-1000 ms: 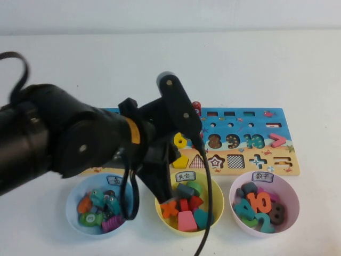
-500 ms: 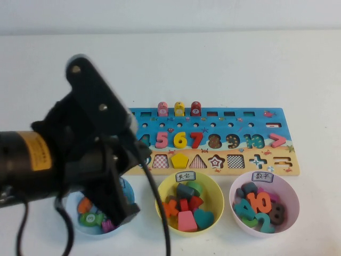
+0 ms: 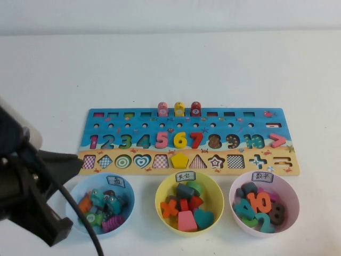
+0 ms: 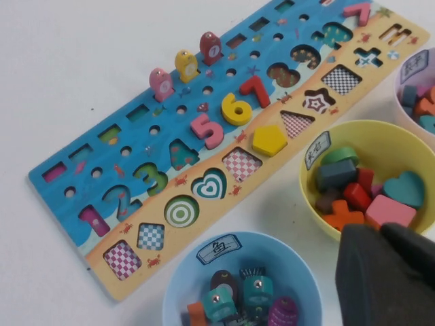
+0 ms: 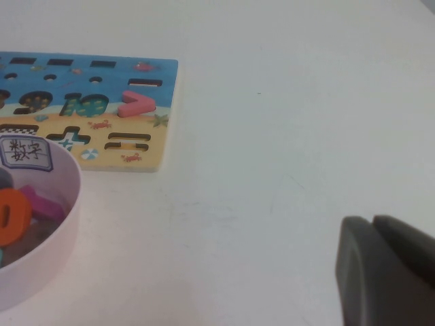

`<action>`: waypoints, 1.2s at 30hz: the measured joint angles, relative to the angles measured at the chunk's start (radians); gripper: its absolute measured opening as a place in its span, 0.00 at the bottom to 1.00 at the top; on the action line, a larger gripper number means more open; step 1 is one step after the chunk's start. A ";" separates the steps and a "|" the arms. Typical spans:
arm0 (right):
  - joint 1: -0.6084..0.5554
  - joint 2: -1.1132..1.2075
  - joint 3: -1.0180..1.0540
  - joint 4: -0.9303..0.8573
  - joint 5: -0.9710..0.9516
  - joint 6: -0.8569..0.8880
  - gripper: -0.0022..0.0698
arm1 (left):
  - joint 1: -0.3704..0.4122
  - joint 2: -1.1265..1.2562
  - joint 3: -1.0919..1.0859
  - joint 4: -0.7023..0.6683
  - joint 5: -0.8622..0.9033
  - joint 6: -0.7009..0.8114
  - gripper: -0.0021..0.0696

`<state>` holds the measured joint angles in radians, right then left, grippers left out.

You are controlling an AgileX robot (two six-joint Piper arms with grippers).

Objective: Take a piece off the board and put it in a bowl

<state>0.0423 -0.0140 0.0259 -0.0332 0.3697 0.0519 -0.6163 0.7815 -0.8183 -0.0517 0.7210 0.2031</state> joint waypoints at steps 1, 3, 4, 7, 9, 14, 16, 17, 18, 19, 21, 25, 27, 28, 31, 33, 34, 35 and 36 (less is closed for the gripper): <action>0.000 0.000 0.000 0.000 0.000 0.000 0.01 | 0.000 -0.016 0.036 0.013 -0.038 -0.020 0.02; 0.000 0.000 0.000 0.000 0.000 0.000 0.01 | 0.006 -0.055 0.118 0.039 -0.152 -0.054 0.02; 0.000 0.000 0.000 0.000 0.000 0.000 0.01 | 0.016 -0.084 0.174 0.052 -0.225 -0.068 0.02; 0.000 0.000 0.000 0.002 0.000 0.000 0.01 | 0.070 -0.187 0.366 0.070 -0.451 -0.085 0.02; 0.000 0.000 0.000 0.002 0.000 0.000 0.01 | 0.116 -0.281 0.484 0.075 -0.580 -0.088 0.02; 0.000 0.000 0.000 0.003 0.000 0.000 0.01 | 0.297 -0.536 0.727 0.073 -0.734 -0.133 0.02; 0.000 0.000 0.000 0.003 0.000 0.000 0.01 | 0.398 -0.640 0.792 0.071 -0.736 -0.161 0.02; 0.000 0.000 0.000 0.003 0.000 0.000 0.01 | 0.447 -0.688 0.817 0.071 -0.727 -0.173 0.02; 0.000 0.000 0.000 0.003 0.000 0.000 0.01 | 0.485 -0.730 0.830 0.071 -0.709 -0.189 0.02; 0.000 0.000 0.000 0.003 0.000 0.000 0.01 | 0.535 -0.762 0.837 0.071 -0.663 -0.210 0.02; 0.000 0.000 0.000 0.003 0.000 0.000 0.01 | 0.586 -0.785 0.842 0.071 -0.591 -0.237 0.02; 0.000 0.000 0.000 0.004 0.000 0.000 0.01 | 0.624 -0.791 0.843 0.070 -0.424 -0.235 0.02; 0.000 0.000 0.000 0.004 0.000 0.000 0.01 | 0.610 -0.791 0.845 0.068 -0.370 -0.203 0.02; 0.000 0.000 0.000 0.004 0.000 0.000 0.01 | 0.603 -0.791 0.845 0.066 -0.362 -0.180 0.02; 0.000 0.000 0.000 0.004 0.000 0.000 0.01 | 0.565 -0.791 0.845 0.066 -0.356 -0.132 0.02; 0.000 0.000 0.000 0.004 0.000 0.000 0.01 | 0.549 -0.791 0.845 0.064 -0.356 -0.122 0.02; 0.000 0.000 0.000 0.004 0.000 0.000 0.01 | 0.547 -0.791 0.845 0.064 -0.356 -0.118 0.02; 0.000 0.000 0.000 0.004 0.000 0.000 0.01 | 0.546 -0.791 0.845 0.064 -0.356 -0.118 0.02; 0.000 0.000 0.000 0.004 0.000 0.000 0.01 | 0.546 -0.791 0.845 0.064 -0.356 -0.118 0.02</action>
<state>0.0423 -0.0140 0.0259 -0.0290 0.3697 0.0519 -0.0701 -0.0095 0.0271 0.0120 0.3652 0.0850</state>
